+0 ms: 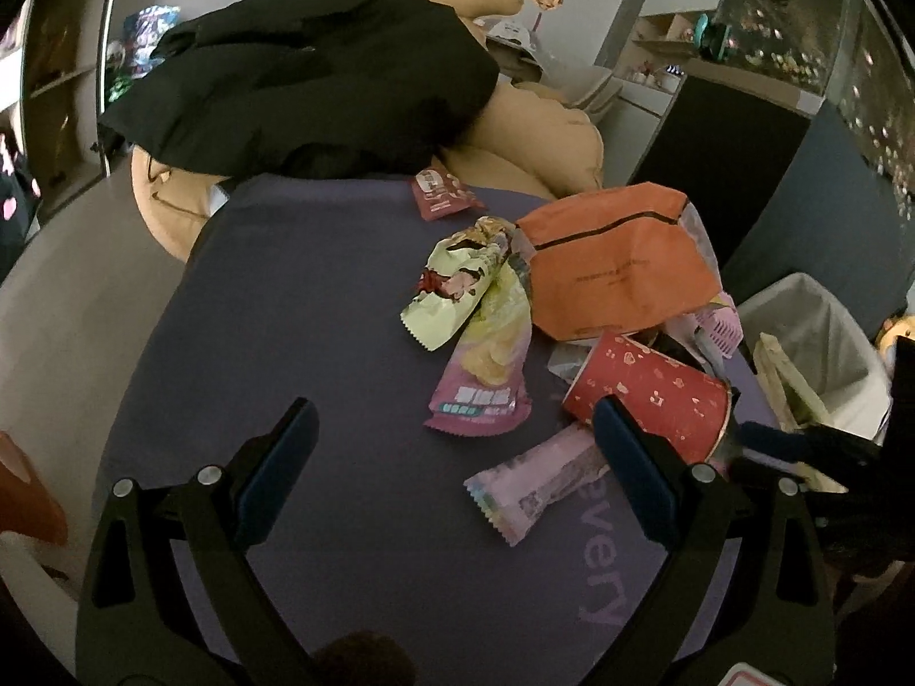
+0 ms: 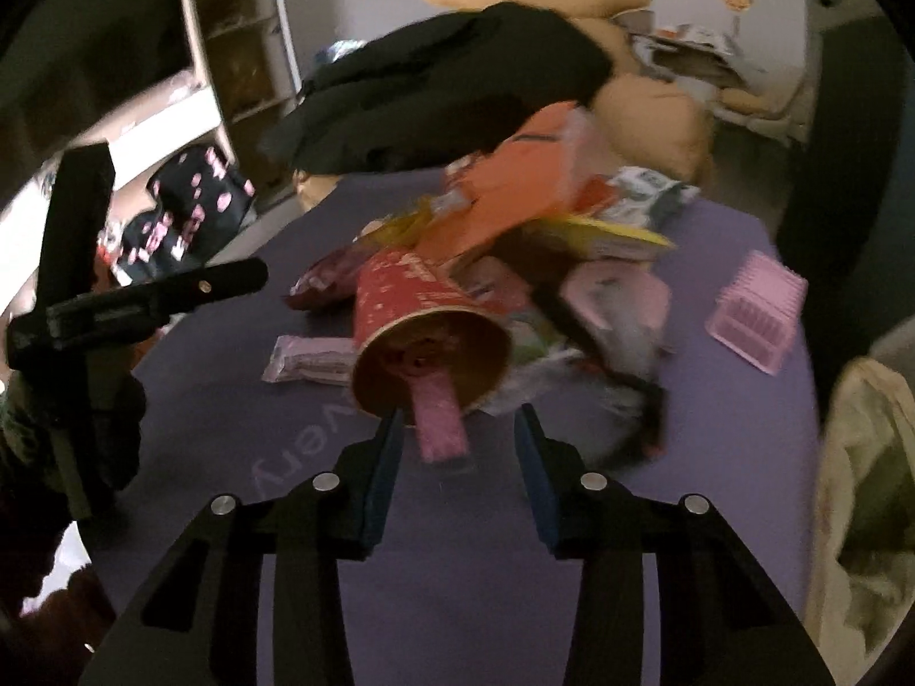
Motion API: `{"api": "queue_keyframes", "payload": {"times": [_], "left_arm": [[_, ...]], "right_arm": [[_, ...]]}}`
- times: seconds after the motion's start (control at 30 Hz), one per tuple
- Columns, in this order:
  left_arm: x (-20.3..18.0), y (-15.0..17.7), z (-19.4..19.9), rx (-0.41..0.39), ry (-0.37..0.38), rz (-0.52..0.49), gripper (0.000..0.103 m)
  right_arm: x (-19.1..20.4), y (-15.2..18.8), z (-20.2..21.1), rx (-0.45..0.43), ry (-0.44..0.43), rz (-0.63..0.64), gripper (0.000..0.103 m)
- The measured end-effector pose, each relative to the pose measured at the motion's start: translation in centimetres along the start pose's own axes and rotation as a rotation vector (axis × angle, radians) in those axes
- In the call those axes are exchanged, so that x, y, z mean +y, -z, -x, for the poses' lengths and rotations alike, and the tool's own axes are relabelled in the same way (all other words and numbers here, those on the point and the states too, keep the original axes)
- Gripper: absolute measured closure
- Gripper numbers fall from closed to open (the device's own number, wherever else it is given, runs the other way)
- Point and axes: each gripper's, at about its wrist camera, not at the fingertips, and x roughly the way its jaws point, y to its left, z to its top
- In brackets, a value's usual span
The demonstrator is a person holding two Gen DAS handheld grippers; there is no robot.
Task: Collect trash
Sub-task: 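Reach the right gripper to the pink lollipop card and grasp it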
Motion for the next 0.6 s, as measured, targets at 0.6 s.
{"api": "queue_keyframes", "payload": {"times": [0.6], "left_arm": [[-1.7,0.5,1.6,-0.036,0.037,-0.004,0.011]], "right_arm": [[-0.6,2.9,3.2,0.008,0.009,0.018,0.098]]}}
